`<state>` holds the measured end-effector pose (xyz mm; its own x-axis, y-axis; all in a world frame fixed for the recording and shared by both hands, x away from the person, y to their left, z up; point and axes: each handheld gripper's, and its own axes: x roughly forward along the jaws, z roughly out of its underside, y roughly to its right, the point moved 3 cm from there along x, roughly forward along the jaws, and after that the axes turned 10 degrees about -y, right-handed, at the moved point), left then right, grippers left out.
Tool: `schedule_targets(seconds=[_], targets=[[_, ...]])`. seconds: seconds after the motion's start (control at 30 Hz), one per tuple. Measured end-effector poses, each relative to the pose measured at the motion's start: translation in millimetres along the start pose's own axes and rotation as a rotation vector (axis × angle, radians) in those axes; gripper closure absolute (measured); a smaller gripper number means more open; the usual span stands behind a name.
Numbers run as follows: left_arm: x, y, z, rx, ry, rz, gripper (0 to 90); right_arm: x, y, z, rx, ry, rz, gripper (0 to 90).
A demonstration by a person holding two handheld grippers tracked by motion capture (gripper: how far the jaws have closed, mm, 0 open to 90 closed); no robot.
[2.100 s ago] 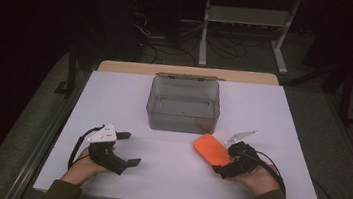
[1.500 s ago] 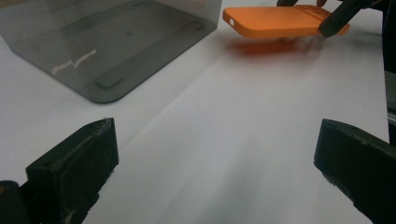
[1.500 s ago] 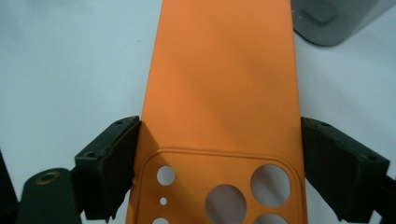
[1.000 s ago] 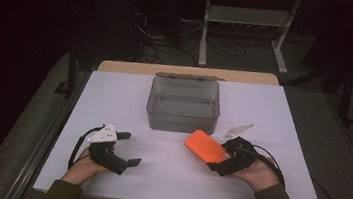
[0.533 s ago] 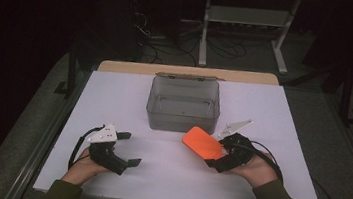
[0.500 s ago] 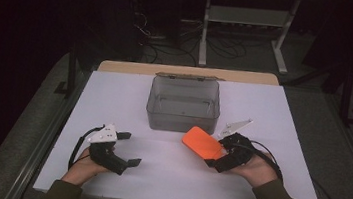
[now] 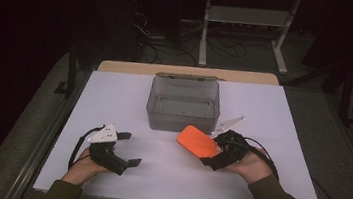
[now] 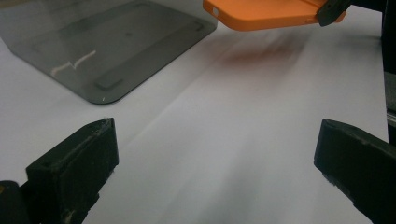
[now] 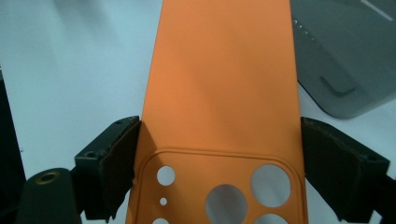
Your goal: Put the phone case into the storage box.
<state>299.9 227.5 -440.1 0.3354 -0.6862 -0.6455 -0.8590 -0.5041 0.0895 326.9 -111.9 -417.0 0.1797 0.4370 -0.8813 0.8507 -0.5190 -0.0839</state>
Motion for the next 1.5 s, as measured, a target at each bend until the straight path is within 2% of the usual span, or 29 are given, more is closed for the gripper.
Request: schedule_targets(seconds=[0.5,1.03,1.5], targets=[[-0.3,0.3,-0.1,0.000,0.001,0.001,0.0,5.5,-3.3,-10.8,-0.021,-0.001,0.002,14.7],[0.0,0.6,-0.2,0.002,0.001,0.002,0.0,12.2,-8.4,-28.9,-0.074,-0.007,-0.020,14.7],[0.9,0.2,-0.2,-0.001,0.000,0.003,0.0,18.5,-7.4,-43.5,-0.115,-0.008,-0.045,14.8]])
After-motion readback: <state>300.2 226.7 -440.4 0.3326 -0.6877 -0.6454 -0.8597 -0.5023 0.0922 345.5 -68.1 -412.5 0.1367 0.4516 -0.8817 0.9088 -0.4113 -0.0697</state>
